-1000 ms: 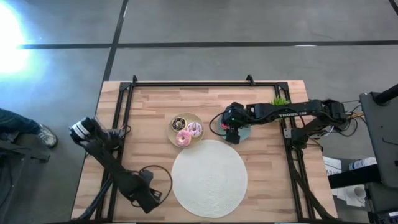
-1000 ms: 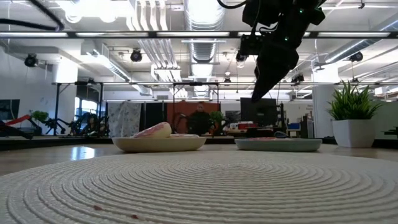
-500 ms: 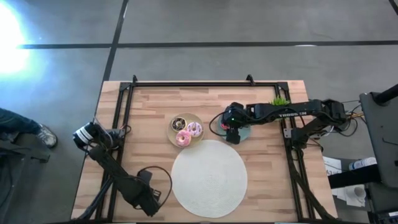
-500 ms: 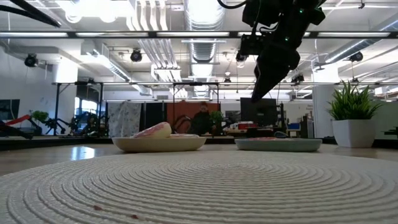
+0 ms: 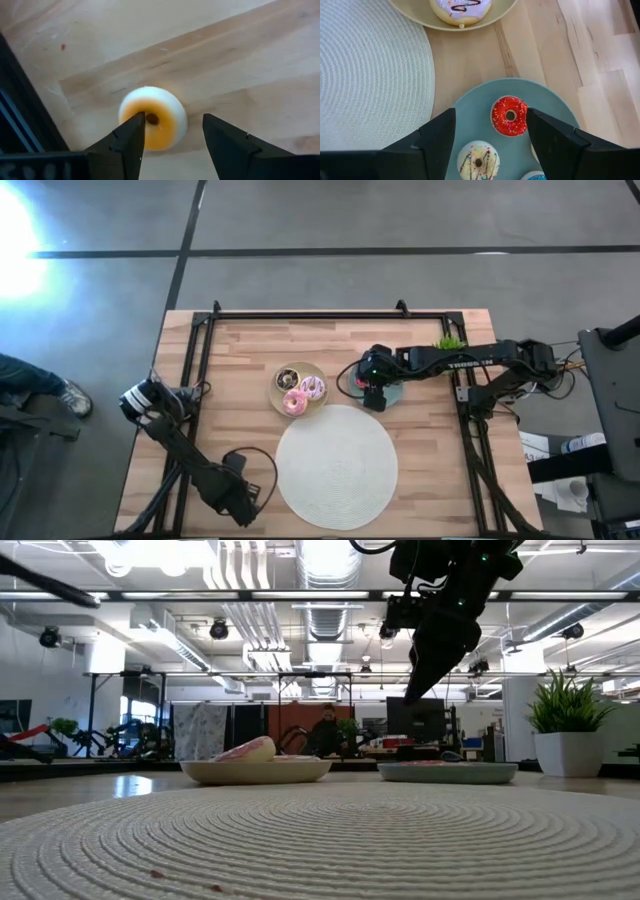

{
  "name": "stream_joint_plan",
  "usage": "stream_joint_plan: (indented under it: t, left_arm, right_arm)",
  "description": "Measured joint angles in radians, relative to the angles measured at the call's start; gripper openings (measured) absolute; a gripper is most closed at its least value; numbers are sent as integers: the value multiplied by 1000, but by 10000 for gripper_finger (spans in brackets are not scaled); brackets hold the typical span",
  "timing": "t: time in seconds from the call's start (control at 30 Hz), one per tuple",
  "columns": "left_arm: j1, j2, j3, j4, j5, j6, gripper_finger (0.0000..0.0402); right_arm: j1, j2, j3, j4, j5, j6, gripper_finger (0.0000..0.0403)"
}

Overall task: Pick & Place donuts
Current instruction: Put the small yellow donut on the light blue plate

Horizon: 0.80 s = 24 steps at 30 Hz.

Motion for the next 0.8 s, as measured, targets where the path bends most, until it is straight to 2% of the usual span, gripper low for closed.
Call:
stream_joint_plan:
  t: [0.23,0.6,0.73,0.8]
  left_arm:
    - [0,2,-25,61,9,7,157]
    - [0,-1,-73,74,9,19,19]
    - [3,-4,-79,78,-11,50,3]
    - [6,-13,-72,73,-69,54,2]
  right_arm:
    - [0,0,0,0,0,5,233]
    - [0,0,0,0,0,10,233]
    - [0,0,0,0,-11,36,233]
    - [1,0,0,1,-40,39,233]
